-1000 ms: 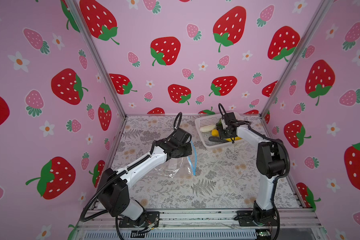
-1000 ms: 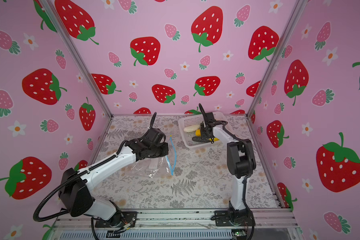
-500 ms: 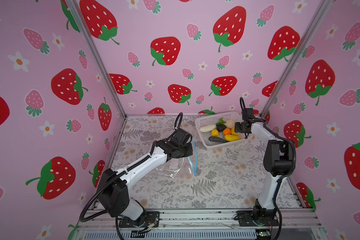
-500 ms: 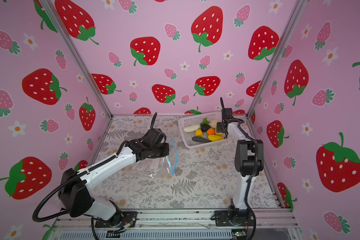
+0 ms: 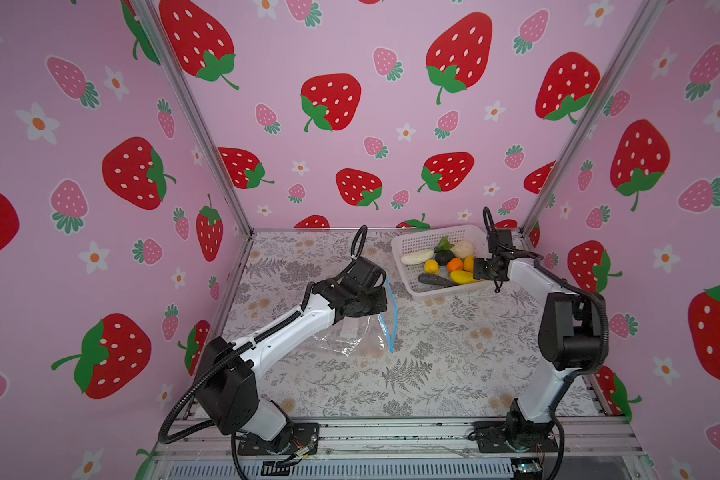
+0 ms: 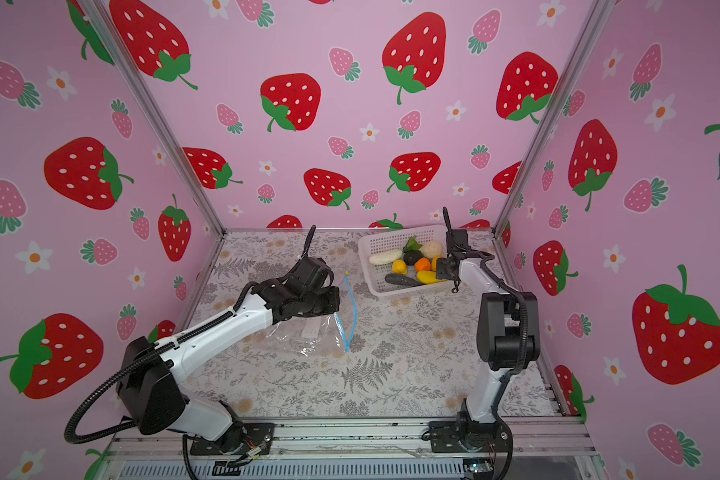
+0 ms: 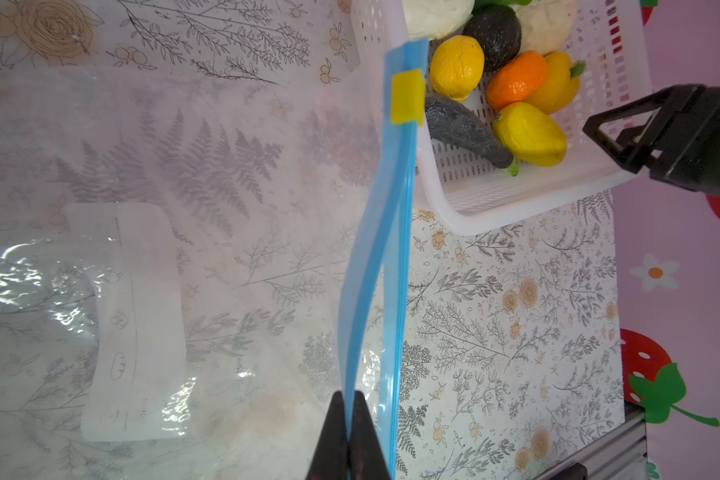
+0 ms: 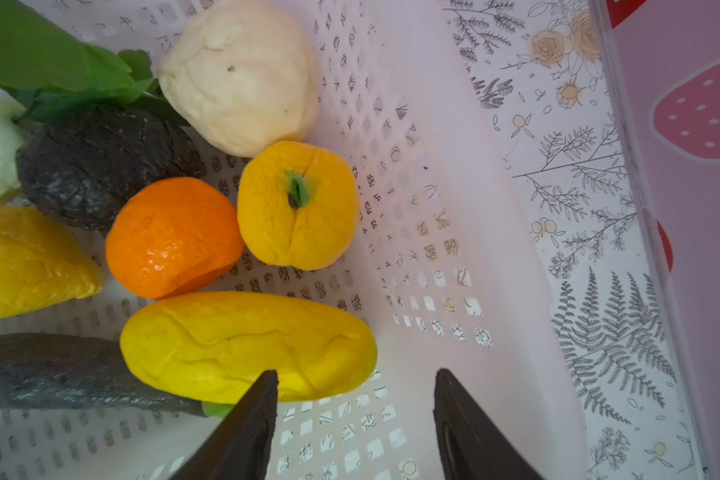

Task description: Place the food in the zip-top bag and seal the zipper

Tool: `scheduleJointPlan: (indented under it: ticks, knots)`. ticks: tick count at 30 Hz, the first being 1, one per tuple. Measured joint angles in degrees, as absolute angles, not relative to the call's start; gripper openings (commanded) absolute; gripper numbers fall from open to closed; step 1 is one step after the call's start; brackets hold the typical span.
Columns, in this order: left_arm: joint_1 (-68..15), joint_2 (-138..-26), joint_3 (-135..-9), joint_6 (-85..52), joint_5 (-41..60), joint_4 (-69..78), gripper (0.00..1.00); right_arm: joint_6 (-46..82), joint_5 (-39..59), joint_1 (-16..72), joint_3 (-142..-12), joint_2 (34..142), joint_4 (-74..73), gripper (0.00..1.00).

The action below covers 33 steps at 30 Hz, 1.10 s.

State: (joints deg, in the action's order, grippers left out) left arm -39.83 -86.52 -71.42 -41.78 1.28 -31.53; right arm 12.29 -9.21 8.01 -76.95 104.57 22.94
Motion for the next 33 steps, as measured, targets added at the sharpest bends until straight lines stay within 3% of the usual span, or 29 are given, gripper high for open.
scheduleJointPlan:
  ticks: [14, 21, 33]
  knots:
    - [-41.21, -86.89, -71.42, -41.6, 2.02, -31.53, 0.0, 13.32, -9.08, 8.21, -66.74, 98.74, 21.93, 0.64]
    - [-41.32, -88.92, -73.32, -41.91, 2.5, -31.57, 0.0, 13.56, -4.56, 13.74, -67.53, 94.72, 16.69, 0.66]
    - [-41.43, -92.79, -77.87, -42.13, 3.6, -33.26, 0.0, 11.75, -3.38, 20.1, -81.06, 111.74, 13.08, 0.68]
